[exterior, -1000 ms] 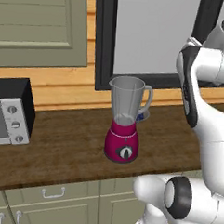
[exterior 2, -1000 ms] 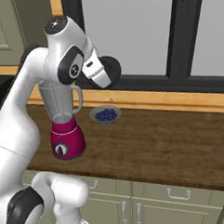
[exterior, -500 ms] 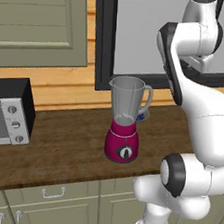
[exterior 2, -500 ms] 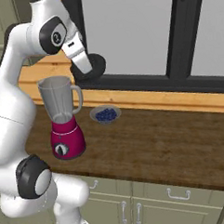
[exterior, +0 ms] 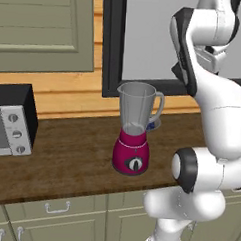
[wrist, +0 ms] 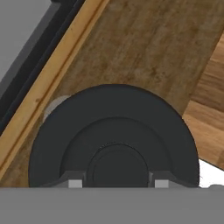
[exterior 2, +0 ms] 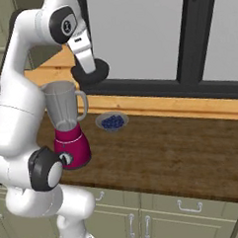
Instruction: Close the lid blender by securely placing the lid on top.
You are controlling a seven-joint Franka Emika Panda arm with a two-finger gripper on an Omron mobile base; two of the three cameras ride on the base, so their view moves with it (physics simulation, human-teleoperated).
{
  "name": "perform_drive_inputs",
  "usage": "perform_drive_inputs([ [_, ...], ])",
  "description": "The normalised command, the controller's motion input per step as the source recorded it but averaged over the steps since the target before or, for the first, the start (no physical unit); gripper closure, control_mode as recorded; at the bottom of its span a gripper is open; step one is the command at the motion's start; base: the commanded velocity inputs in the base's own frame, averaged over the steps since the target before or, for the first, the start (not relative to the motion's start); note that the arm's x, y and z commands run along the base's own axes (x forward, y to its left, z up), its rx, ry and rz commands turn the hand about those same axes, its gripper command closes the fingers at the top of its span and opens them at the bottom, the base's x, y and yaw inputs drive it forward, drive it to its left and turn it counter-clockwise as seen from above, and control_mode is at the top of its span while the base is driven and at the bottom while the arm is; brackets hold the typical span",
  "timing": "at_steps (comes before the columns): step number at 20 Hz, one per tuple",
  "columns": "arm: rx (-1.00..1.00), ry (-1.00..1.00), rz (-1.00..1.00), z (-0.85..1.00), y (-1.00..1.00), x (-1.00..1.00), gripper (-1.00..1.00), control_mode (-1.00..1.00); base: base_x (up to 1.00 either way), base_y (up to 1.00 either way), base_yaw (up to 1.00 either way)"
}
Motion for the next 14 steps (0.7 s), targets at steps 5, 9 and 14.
perform_drive_inputs([
  [5, 0.05, -0.04, 0.0, 0.0, 0.56, 0.26, 1.0, -1.0, 0.0, 0.0, 0.0],
  [9, 0.0, 0.0, 0.0, 0.01, 0.7, 0.24, 1.0, -1.0, 0.0, 0.0, 0.0],
  [14, 0.01, 0.02, 0.0, 0.0, 0.59, 0.15, 1.0, -1.0, 0.0, 0.0, 0.0],
])
